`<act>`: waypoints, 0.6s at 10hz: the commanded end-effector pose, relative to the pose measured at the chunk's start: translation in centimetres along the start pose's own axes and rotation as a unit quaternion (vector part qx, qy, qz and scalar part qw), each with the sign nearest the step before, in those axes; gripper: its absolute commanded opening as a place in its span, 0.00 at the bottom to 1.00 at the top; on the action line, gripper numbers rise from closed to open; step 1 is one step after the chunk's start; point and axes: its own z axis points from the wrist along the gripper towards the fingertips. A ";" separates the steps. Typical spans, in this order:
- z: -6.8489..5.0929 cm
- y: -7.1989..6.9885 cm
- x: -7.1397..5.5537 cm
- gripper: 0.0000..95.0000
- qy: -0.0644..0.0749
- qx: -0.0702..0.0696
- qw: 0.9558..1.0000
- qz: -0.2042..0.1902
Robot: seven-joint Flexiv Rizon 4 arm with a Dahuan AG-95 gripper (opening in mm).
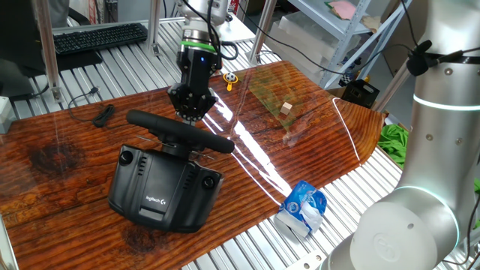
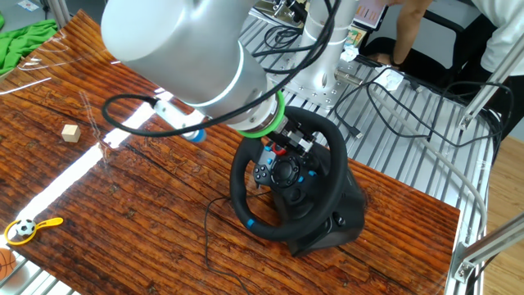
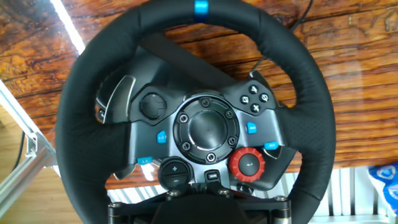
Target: Rotate the steering wheel 90 degrees counterclockwise
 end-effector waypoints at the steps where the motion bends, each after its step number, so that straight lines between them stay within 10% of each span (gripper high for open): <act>1: 0.0 0.1 -0.1 0.00 0.010 -0.031 0.999 0.010; 3: 0.0 0.1 0.0 0.00 0.011 -0.031 0.999 0.011; 6: -0.1 0.0 0.1 0.00 0.016 -0.066 0.997 0.030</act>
